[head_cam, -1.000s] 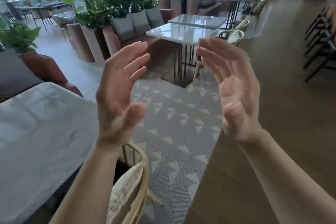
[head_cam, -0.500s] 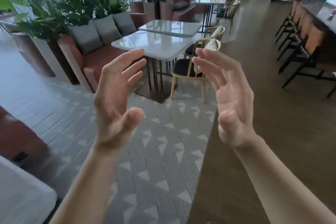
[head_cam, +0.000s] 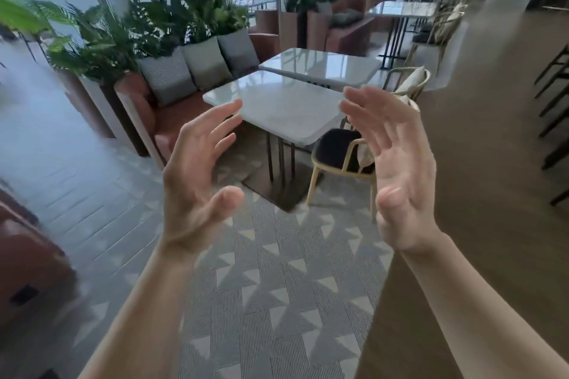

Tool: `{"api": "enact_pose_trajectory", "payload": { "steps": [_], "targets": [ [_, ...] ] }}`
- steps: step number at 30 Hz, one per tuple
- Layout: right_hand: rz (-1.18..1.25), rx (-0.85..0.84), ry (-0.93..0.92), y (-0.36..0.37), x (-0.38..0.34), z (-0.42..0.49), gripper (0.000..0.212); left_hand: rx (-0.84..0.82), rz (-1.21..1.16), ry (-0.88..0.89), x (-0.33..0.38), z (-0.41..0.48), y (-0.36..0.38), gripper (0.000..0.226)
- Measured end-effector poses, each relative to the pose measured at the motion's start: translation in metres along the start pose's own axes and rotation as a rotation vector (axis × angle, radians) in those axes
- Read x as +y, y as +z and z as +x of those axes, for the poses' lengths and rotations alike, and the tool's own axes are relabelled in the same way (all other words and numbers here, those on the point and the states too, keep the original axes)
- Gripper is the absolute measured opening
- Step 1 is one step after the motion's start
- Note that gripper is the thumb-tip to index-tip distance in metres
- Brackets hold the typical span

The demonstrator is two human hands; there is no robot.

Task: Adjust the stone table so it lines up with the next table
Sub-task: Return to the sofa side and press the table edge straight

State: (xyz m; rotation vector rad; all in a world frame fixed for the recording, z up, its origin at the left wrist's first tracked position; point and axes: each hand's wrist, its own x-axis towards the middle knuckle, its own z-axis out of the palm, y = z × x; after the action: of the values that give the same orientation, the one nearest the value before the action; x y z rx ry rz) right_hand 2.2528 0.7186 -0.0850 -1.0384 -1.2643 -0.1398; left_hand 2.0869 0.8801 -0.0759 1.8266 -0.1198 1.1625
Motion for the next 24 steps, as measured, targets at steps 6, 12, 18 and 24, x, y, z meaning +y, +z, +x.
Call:
{"api": "enact_pose_trajectory", "payload": {
  "steps": [6, 12, 18, 24],
  "targets": [
    [-0.015, -0.007, -0.002, 0.018, 0.124, 0.070, 0.099, 0.029, 0.020, 0.016, -0.118, 0.079, -0.028, 0.084],
    [-0.017, 0.016, 0.004, 0.053, 0.240, 0.143, 0.092, 0.008, 0.045, -0.006, -0.228, 0.168, -0.069, 0.080],
    [-0.025, 0.083, 0.031, 0.079, 0.357, 0.206, 0.092, -0.061, 0.049, -0.020, -0.339, 0.254, -0.101, 0.078],
    [-0.043, 0.119, 0.062, 0.108, 0.489, 0.256, 0.092, -0.125, 0.050, -0.070, -0.474, 0.320, -0.124, 0.079]
  ]
}}
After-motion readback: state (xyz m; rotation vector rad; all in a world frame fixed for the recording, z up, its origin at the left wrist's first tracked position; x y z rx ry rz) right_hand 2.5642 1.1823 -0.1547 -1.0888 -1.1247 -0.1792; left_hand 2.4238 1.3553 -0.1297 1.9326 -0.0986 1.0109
